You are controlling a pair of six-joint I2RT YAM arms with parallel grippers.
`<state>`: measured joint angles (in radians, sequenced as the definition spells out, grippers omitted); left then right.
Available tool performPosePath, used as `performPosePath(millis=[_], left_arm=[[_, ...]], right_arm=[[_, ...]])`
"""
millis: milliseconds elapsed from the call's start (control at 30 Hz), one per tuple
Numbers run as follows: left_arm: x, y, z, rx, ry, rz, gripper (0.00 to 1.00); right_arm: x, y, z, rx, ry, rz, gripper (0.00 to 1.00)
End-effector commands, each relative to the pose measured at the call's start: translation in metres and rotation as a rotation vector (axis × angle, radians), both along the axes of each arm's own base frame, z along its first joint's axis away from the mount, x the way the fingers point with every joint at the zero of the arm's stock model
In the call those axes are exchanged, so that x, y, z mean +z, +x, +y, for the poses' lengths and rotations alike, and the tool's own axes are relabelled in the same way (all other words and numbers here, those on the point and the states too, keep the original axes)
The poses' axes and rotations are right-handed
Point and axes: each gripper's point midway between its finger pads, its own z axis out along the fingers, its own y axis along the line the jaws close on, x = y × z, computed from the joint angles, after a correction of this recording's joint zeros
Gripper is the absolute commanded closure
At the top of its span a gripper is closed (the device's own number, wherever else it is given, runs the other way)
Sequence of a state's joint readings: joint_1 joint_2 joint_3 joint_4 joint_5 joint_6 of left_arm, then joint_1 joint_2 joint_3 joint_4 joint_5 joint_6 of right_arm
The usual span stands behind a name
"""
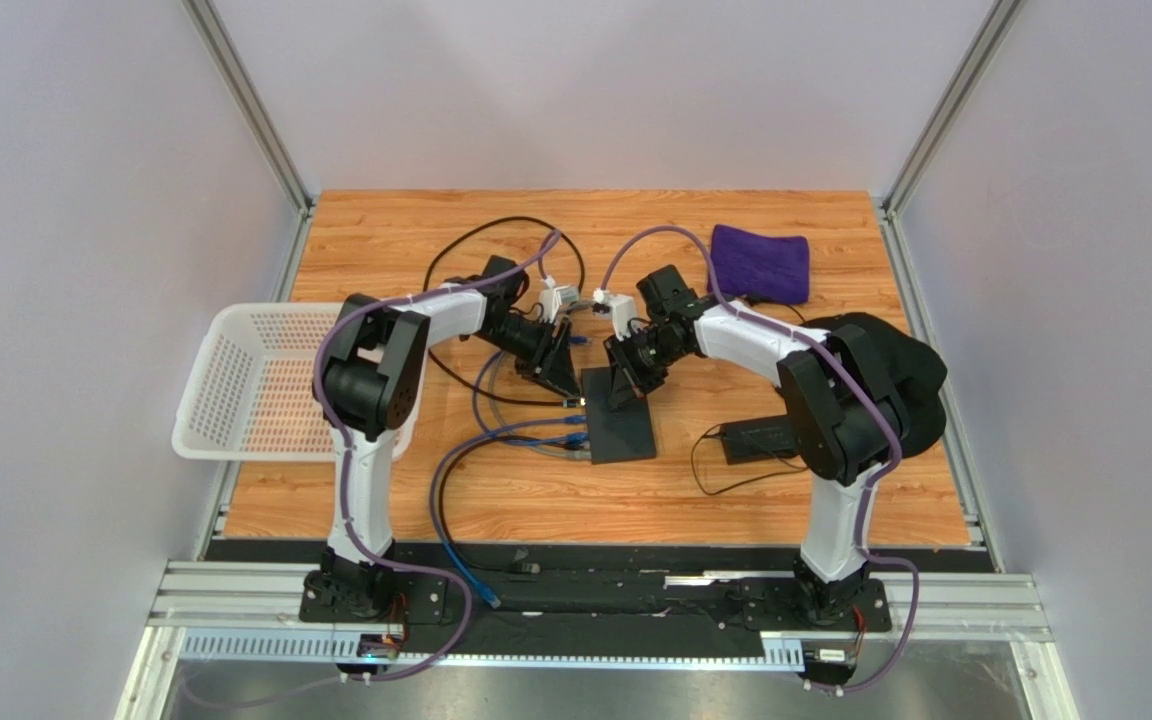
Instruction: Pull the plug from the switch port
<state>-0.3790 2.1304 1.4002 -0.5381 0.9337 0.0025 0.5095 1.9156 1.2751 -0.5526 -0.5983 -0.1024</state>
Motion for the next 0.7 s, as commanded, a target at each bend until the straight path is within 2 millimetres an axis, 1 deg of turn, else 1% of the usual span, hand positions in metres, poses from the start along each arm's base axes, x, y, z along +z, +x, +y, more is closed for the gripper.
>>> performPosePath(millis=[0,100,333,500,667], left_arm=[[-0.0063,-0.002,-0.0005,-0.044,-0.01,-0.014,0.45],[-0.0066,-0.0031,-0.0016,-0.051,-0.013,-0.014,0.46],[-0.009,-0.0078,-0.0052,-0.07,0.044,-0.049,0.5],[-0.0116,-0.011,-0.0092,-0.082,0.08,-0.066,0.55],[-0.0111,-0.0106,-0.0103,-0.089,0.081,-0.071,0.61]], right_arm=[[-0.0146,0.0107,-0.0026,-0.014,-0.047,-0.02,1.0],[-0.0163,0.01,-0.0021,-0.013,-0.051,-0.017,1.0],[-0.0183,0.0105,-0.0021,-0.015,-0.05,-0.006,1.0],[-0.0192,0.0109,-0.0019,-0.013,-0.052,-0.003,1.0],[-0.019,0.0109,-0.0019,-0.013,-0.052,-0.004,1.0]])
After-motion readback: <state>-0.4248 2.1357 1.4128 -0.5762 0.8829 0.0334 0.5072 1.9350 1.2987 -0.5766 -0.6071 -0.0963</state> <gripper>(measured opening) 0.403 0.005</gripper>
